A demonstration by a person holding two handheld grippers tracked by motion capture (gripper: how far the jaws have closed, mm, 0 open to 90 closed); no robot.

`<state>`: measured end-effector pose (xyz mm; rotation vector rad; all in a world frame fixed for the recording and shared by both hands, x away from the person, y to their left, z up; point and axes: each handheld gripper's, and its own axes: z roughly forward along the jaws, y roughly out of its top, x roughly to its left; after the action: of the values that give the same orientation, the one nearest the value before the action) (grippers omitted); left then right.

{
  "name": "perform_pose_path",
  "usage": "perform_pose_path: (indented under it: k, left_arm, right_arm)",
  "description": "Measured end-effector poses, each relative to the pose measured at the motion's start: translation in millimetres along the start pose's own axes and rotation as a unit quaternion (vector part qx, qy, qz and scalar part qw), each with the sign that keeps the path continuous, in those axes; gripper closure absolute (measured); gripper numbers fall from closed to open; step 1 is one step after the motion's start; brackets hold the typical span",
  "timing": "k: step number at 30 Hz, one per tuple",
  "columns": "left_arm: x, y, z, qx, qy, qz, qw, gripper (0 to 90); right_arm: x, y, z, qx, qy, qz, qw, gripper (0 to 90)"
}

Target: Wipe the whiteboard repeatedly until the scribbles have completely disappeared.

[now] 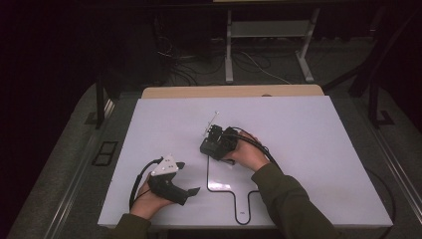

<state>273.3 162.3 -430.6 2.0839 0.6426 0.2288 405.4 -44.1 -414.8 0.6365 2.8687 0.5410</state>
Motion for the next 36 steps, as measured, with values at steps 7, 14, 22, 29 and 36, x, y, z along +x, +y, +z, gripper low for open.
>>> perform_pose_path:
  k: [7, 14, 22, 29, 36]
  left_arm:
    - [-0.8, 0.2, -0.8, -0.001, 0.0, -0.001, 1.0, 0.0]
    - [-0.9, 0.4, -1.0, -0.002, 0.0, 0.001, 1.0, 0.0]
    - [-1.9, 0.5, -1.4, -0.002, 0.001, 0.0, 1.0, 0.0]
    - [-1.4, 0.4, -0.9, -0.002, 0.0, 0.001, 1.0, 0.0]
    - [-1.4, 0.6, 0.1, 0.001, -0.001, 0.001, 1.0, 0.0]
  right_arm:
    - [-12.0, 0.7, 2.1, -0.002, -0.005, 0.02, 0.9998, 38.7]
    - [3.0, -1.8, -0.5, 0.001, 0.011, -0.004, 0.9999, 38.8]
    - [4.5, -8.7, -3.2, -0.004, 0.002, -0.007, 1.0, 38.8]
    - [-7.6, -12.1, -2.6, -0.007, -0.013, 0.01, 0.9998, 38.7]
    - [12.4, -10.3, -4.0, -0.003, 0.015, -0.02, 0.9997, 38.7]
